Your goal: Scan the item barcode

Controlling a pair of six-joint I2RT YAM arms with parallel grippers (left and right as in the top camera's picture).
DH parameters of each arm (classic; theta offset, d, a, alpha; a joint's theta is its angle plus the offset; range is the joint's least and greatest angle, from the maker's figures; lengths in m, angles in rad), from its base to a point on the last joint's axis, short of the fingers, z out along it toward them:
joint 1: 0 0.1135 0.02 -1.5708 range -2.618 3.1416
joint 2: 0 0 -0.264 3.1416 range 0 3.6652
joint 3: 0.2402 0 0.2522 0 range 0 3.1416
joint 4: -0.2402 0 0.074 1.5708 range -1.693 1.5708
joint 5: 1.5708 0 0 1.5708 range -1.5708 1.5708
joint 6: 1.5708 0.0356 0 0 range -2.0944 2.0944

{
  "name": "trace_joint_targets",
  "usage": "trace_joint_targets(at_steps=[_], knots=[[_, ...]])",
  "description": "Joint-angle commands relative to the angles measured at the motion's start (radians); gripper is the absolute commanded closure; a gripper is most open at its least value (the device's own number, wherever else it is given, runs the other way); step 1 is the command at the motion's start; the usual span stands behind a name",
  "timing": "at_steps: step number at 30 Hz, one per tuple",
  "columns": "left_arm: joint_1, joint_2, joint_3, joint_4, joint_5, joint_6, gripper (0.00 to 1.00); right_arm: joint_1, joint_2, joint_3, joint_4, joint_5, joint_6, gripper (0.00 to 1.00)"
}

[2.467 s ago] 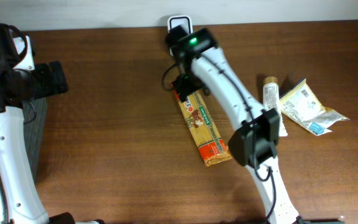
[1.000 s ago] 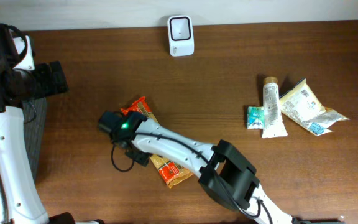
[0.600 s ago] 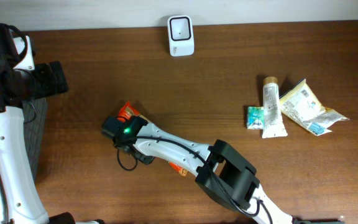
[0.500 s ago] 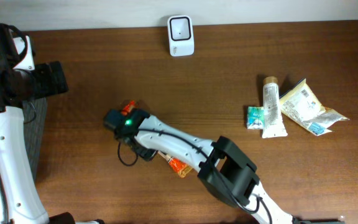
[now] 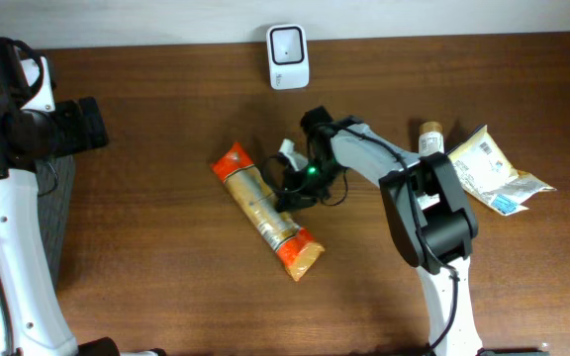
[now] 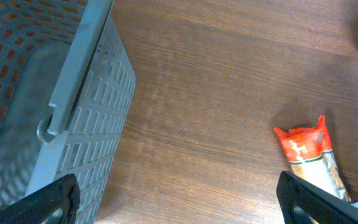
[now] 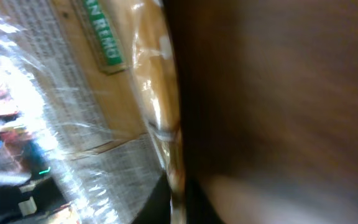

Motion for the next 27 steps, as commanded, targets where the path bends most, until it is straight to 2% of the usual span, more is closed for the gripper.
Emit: trace_joint_targets(at_steps=[1, 2, 5, 6, 8, 10, 13, 18, 20, 23, 24, 25, 26, 27], knots=[[0.004, -0.006, 0.008, 0.001, -0.008, 0.001, 0.01, -0.032, -0.012, -0.002, -0.017, 0.312, 0.010, 0.67], [0.004, -0.006, 0.008, 0.001, -0.007, 0.001, 0.01, -0.045, -0.013, 0.054, -0.073, 0.349, -0.020, 0.56], [0.004, -0.006, 0.008, 0.001, -0.008, 0.001, 0.01, -0.074, -0.013, 0.245, -0.230, 0.393, -0.101, 0.43], [0.004, -0.006, 0.008, 0.001, -0.008, 0.001, 0.01, -0.061, -0.013, 0.285, -0.280, 0.367, -0.167, 0.33], [0.004, -0.006, 0.008, 0.001, -0.008, 0.001, 0.01, -0.022, -0.012, 0.279, -0.312, 0.290, -0.269, 0.27], [0.004, -0.006, 0.008, 0.001, -0.008, 0.001, 0.01, 0.035, -0.012, 0.276, -0.310, 0.288, -0.289, 0.20], [0.004, -0.006, 0.008, 0.001, -0.008, 0.001, 0.01, 0.116, -0.012, 0.275, -0.297, 0.293, -0.333, 0.16], [0.004, -0.006, 0.008, 0.001, -0.008, 0.001, 0.01, 0.134, -0.001, 0.265, -0.270, 0.293, -0.333, 0.17], [0.004, -0.006, 0.008, 0.001, -0.008, 0.001, 0.01, 0.134, -0.001, 0.231, -0.223, 0.292, -0.333, 0.17], [0.004, -0.006, 0.008, 0.001, -0.008, 0.001, 0.01, 0.134, 0.000, 0.125, -0.042, 0.292, -0.329, 0.18], [0.004, -0.006, 0.008, 0.001, -0.008, 0.001, 0.01, 0.134, 0.000, 0.089, 0.018, 0.292, -0.314, 0.24], [0.004, -0.006, 0.008, 0.001, -0.008, 0.001, 0.01, 0.134, 0.000, 0.055, 0.061, 0.291, -0.303, 0.43], [0.004, -0.006, 0.008, 0.001, -0.008, 0.001, 0.01, 0.133, 0.000, 0.039, 0.066, 0.291, -0.274, 0.70], [0.004, -0.006, 0.008, 0.001, -0.008, 0.001, 0.01, 0.132, 0.000, 0.033, 0.065, 0.290, -0.263, 0.90]])
